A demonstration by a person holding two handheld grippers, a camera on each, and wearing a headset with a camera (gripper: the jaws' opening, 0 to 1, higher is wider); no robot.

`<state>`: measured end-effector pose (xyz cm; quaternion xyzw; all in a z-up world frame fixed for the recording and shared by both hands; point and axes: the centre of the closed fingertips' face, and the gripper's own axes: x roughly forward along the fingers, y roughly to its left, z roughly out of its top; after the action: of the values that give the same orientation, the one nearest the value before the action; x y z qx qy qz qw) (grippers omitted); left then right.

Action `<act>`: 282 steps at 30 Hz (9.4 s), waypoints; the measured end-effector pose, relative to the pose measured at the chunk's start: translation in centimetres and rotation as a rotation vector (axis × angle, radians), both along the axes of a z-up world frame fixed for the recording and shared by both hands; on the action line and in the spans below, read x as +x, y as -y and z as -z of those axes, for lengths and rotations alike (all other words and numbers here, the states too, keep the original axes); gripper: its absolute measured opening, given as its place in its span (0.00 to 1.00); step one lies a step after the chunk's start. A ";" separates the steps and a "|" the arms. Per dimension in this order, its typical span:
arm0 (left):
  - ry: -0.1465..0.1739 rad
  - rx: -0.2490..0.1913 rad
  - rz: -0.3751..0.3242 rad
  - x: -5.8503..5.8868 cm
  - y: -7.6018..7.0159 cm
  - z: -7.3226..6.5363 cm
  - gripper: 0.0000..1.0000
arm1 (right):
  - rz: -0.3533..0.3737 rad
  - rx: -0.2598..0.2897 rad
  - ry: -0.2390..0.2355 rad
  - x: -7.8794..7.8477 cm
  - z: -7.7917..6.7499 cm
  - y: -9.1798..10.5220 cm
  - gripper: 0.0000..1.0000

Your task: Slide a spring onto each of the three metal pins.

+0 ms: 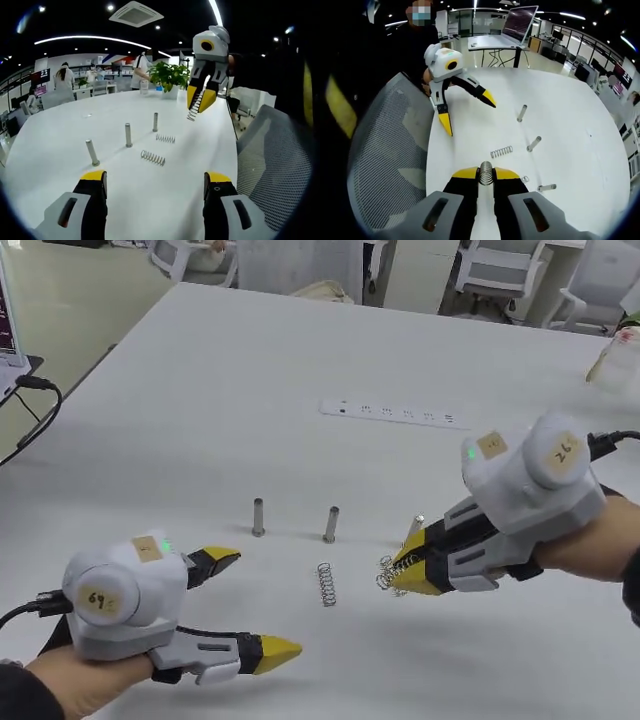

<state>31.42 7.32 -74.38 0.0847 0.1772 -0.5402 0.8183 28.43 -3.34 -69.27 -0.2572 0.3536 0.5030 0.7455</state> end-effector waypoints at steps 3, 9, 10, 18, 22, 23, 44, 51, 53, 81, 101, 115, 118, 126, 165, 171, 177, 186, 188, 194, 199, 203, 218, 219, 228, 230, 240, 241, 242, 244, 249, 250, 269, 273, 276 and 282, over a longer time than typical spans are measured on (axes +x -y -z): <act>-0.003 -0.005 -0.007 0.1 0.0 -0.1 0.76 | 0.010 -0.003 0.004 0.3 -0.4 0.6 0.08; 0.001 -0.005 -0.006 0.2 0.1 -0.2 0.75 | 0.031 -0.019 0.014 0.7 -1.1 1.8 0.08; 0.000 -0.004 -0.006 0.2 0.1 -0.1 0.75 | 0.033 -0.021 0.015 0.8 -1.3 1.9 0.08; 0.007 -0.009 -0.005 0.1 0.1 -0.3 0.75 | 0.044 -0.068 0.018 2.1 -1.8 3.8 0.08; 0.010 -0.004 -0.002 0.0 0.1 -0.3 0.74 | 0.050 -0.094 0.014 2.9 -1.7 4.6 0.08; 0.011 -0.003 -0.003 0.0 0.0 -0.3 0.74 | 0.051 -0.099 0.012 3.0 -1.7 4.7 0.08; 0.020 -0.011 -0.012 -0.2 -0.2 -0.8 0.73 | 0.029 -0.251 -0.041 7.6 -0.3 6.8 0.08; 0.023 -0.008 -0.012 -0.2 -0.2 -0.8 0.72 | 0.006 -0.291 -0.067 8.7 0.4 7.3 0.08; 0.022 -0.010 -0.012 -0.2 -0.1 -0.9 0.72 | 0.005 -0.290 -0.076 9.0 0.5 7.4 0.08; 0.009 -0.006 -0.028 0.3 -0.6 -0.3 0.69 | -0.038 -0.359 -0.158 10.2 3.0 7.9 0.08; 0.008 -0.008 -0.036 0.2 -1.1 -0.3 0.68 | -0.053 -0.387 -0.174 10.0 4.0 7.6 0.08; 0.003 -0.007 -0.037 0.2 -1.1 -0.2 0.68 | -0.054 -0.392 -0.188 10.1 5.5 7.3 0.08; 0.002 -0.007 -0.036 0.2 -1.1 -0.2 0.68 | -0.058 -0.404 -0.184 10.1 5.9 7.3 0.08; 0.003 -0.007 -0.038 0.3 -1.3 -0.3 0.68 | -0.043 -0.416 -0.175 10.3 6.5 6.9 0.08; -0.007 0.005 -0.041 0.0 -1.5 -0.2 0.67 | 0.008 -0.355 -0.179 10.3 8.1 6.5 0.16; -0.008 0.002 -0.040 0.0 -1.4 -0.3 0.67 | 0.025 -0.340 -0.156 10.4 7.8 6.6 0.24; -0.006 0.009 -0.034 -0.2 -1.4 -0.3 0.67 | 0.050 -0.327 -0.141 10.3 7.5 6.9 0.28; -0.004 0.013 -0.033 -0.2 -1.3 -0.4 0.67 | 0.081 -0.288 -0.119 10.3 6.8 6.9 0.33; -0.001 0.012 -0.032 -0.2 -1.3 -0.5 0.67 | 0.090 -0.280 -0.107 10.3 6.6 7.0 0.34; 0.003 0.010 -0.034 -0.1 -1.3 -0.7 0.67 | 0.107 -0.265 -0.097 9.9 6.4 7.5 0.35; 0.002 0.008 -0.037 0.0 -1.3 -0.6 0.67 | 0.126 -0.245 -0.086 9.4 6.2 7.7 0.35; 0.002 0.010 -0.036 0.0 -1.2 -0.6 0.67 | 0.142 -0.224 -0.077 9.0 6.0 7.9 0.36; 0.010 -0.004 -0.063 0.6 -1.8 -1.0 0.68 | 0.203 -0.144 -0.028 6.0 5.0 7.6 0.36; 0.010 -0.005 -0.063 0.6 -1.8 -1.0 0.68 | 0.208 -0.139 -0.028 5.8 5.1 7.6 0.36; 0.020 -0.006 -0.074 0.7 -2.2 -1.5 0.67 | 0.256 -0.087 -0.028 4.0 5.3 7.4 0.36; 0.021 -0.008 -0.074 0.6 -2.2 -1.6 0.67 | 0.261 -0.076 -0.026 3.8 5.3 7.1 0.36; 0.032 -0.012 -0.076 0.6 -2.3 -2.1 0.67 | 0.301 -0.021 -0.042 4.1 6.4 5.6 0.33; 0.033 -0.011 -0.077 0.6 -2.3 -2.1 0.66 | 0.306 -0.018 -0.047 4.1 6.6 5.4 0.33; 0.033 -0.011 -0.077 0.6 -2.3 -2.1 0.66 | 0.312 -0.015 -0.046 4.2 6.8 5.3 0.32; 0.034 -0.012 -0.077 0.5 -2.4 -2.1 0.66 | 0.322 -0.009 -0.057 4.2 7.1 5.1 0.32; 0.033 -0.011 -0.080 0.6 -2.5 -2.1 0.66 | 0.379 0.006 -0.064 4.6 8.1 4.9 0.28; 0.032 -0.012 -0.080 0.6 -2.5 -2.1 0.65 | 0.384 0.009 -0.065 4.6 8.2 4.8 0.28; 0.029 -0.011 -0.082 0.6 -2.6 -1.9 0.64 | 0.435 -0.032 -0.034 5.4 9.9 4.1 0.22; 0.027 -0.013 -0.081 0.5 -2.6 -1.9 0.64 | 0.424 -0.064 -0.026 5.2 10.3 4.5 0.18; 0.027 -0.011 -0.080 0.4 -2.6 -1.9 0.64 | 0.429 -0.061 -0.030 5.2 10.3 4.6 0.16; 0.028 -0.010 -0.081 0.4 -2.7 -1.9 0.63 | 0.440 -0.078 -0.013 5.6 10.1 5.2 0.12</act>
<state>31.83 10.01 -72.49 0.0807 0.1665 -0.5062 0.8424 33.99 -8.57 -79.37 -0.1993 0.4250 0.3159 0.8245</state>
